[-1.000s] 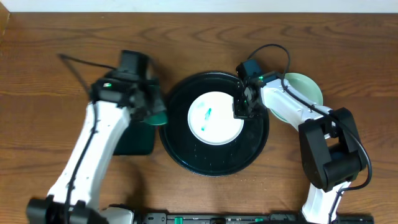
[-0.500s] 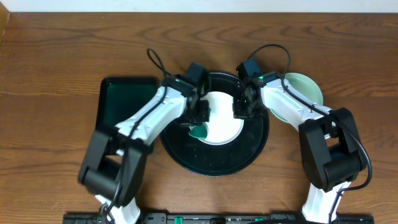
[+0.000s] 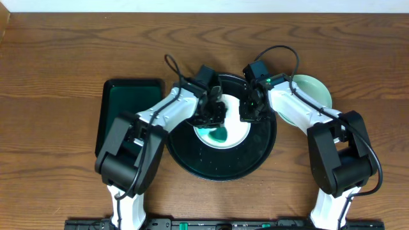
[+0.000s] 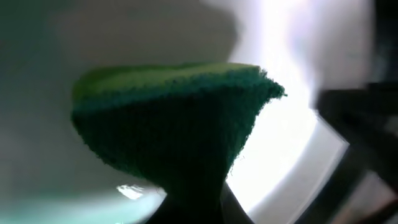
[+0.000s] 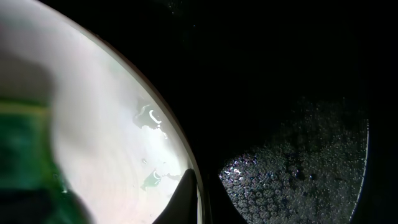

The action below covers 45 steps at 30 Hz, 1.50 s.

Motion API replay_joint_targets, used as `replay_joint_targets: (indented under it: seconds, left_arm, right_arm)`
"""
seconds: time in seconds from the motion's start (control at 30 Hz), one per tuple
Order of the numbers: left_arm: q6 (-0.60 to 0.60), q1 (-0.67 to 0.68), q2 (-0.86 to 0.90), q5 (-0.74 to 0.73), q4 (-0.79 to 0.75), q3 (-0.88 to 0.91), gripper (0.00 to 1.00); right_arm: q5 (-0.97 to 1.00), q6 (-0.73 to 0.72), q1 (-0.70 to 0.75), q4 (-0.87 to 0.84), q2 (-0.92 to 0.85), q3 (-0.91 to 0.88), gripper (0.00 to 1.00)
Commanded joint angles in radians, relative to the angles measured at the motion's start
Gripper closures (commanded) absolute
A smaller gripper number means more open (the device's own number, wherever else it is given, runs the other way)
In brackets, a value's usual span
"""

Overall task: Clean dirty plates on tray and stack at the side
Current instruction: 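Scrub the plate with the sponge while the right gripper holds it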

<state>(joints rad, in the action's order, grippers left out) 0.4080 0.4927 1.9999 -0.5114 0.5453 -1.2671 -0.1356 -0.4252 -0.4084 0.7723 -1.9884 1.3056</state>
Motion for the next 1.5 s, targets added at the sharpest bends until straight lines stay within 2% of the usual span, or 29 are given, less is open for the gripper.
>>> replay_joint_targets:
  seconds: [0.0,0.13,0.27,0.53,0.63,0.7,0.87,0.93,1.07,1.2,1.3,1.47]
  left_arm:
    - [-0.053,0.04,0.052,-0.098,-0.064,0.01,0.93]
    - [-0.02,0.028,0.052,0.188,-0.048,0.01,0.93]
    - [0.116,0.018,0.05,0.509,-0.022,0.004,0.93]
    - [0.231,0.024,0.044,0.877,0.199,-0.082,0.93]
    - [0.229,0.031,0.044,0.816,0.245,-0.087,0.93]
    - [0.209,0.032,0.044,0.664,0.258,-0.084,0.93]
    - [0.01,0.05,0.045,0.166,0.231,-0.076,0.93]
    - [-0.035,0.067,0.045,0.101,0.198,-0.076,0.93]
    - [-0.039,0.074,0.045,0.105,0.131,-0.076,0.93]
    - [-0.037,0.069,0.045,0.222,0.057,-0.076,0.93]
    - [-0.03,0.069,0.045,0.406,0.056,-0.076,0.93]
    - [0.067,0.056,0.045,0.835,0.154,-0.078,0.92]
  right_arm:
    - [0.019,-0.004,0.002,-0.017,-0.026,-0.027,0.99]
    - [0.019,-0.004,0.002,-0.017,-0.026,-0.027,0.99]
    - [0.019,-0.004,0.002,-0.017,-0.026,-0.027,0.99]
    - [0.019,-0.004,0.002,-0.021,-0.026,-0.031,0.99]
    - [0.018,-0.004,0.002,-0.022,-0.026,-0.031,0.99]
    - [0.018,-0.004,0.002,-0.022,-0.026,-0.031,0.99]
    - [0.018,-0.004,0.002,-0.022,-0.026,-0.031,0.99]
    - [0.018,-0.004,0.002,-0.023,-0.026,-0.031,0.99]
    - [0.018,-0.002,0.002,-0.022,-0.026,-0.031,0.99]
    - [0.014,0.004,0.002,-0.022,-0.026,-0.031,0.99]
    - [0.014,0.004,0.002,-0.022,-0.026,-0.031,0.99]
    - [0.014,0.004,0.002,-0.021,-0.026,-0.031,0.99]
